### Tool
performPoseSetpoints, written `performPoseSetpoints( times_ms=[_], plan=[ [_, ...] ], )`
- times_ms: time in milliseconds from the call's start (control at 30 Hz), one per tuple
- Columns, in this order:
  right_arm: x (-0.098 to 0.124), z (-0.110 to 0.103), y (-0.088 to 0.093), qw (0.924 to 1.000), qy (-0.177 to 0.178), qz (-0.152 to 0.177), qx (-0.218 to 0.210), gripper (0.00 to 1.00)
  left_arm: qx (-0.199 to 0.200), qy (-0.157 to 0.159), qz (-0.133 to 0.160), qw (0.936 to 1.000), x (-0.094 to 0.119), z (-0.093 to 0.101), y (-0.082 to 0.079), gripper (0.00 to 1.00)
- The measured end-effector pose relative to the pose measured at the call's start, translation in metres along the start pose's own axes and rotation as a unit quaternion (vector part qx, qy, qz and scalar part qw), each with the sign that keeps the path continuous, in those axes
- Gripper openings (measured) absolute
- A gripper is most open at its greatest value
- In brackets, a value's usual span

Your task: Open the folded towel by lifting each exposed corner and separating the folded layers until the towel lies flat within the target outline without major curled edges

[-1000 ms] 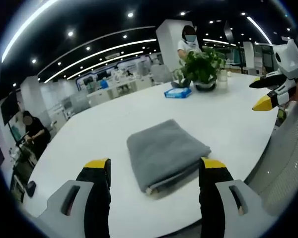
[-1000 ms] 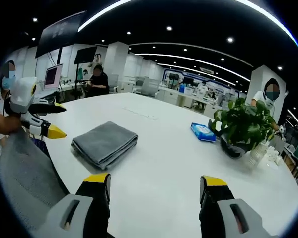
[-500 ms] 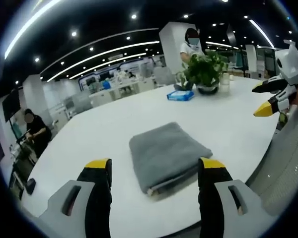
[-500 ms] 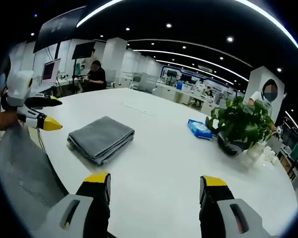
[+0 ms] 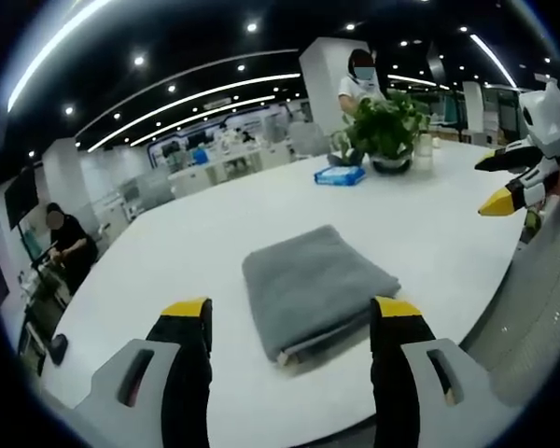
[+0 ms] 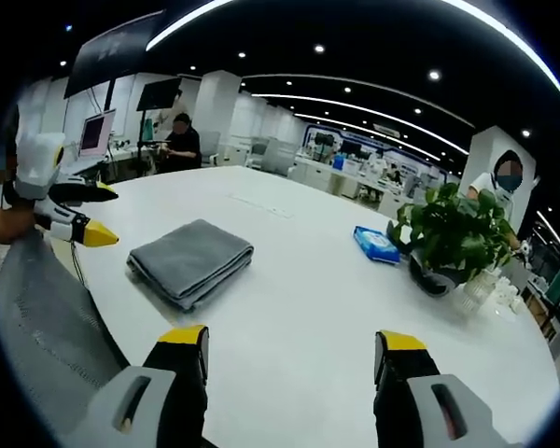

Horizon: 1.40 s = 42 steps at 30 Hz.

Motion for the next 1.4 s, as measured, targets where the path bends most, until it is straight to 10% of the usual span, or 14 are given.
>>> performPoseSetpoints(
  times_ms=[933, 1167, 1400],
  plan=[
    [-0.001, -0.011, -0.001, 0.9989, -0.01, -0.005, 0.045, 0.69, -0.006, 0.066, -0.028, 0.9974, -0.008, 0.026, -0.004, 0.69],
    [-0.002, -0.013, -0.001, 0.9985, -0.017, -0.004, 0.052, 0.68, -0.003, 0.09, -0.015, 0.9959, -0.044, 0.053, -0.021, 0.67],
    [-0.001, -0.009, 0.001, 0.9989, -0.009, -0.008, 0.046, 0.67, -0.016, 0.102, -0.046, 0.9936, -0.077, 0.08, 0.001, 0.67]
  ],
)
Point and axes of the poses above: the point that each gripper's makers call its tool centre point, and the gripper's own axes: x roughly backward along the fingers, z roughly to its right, y roughly out of its underside, the point moved 2 cm from there along x, roughly backward along the fingers, and after that the axes turned 10 degrees about x, right-handed, at the moved point
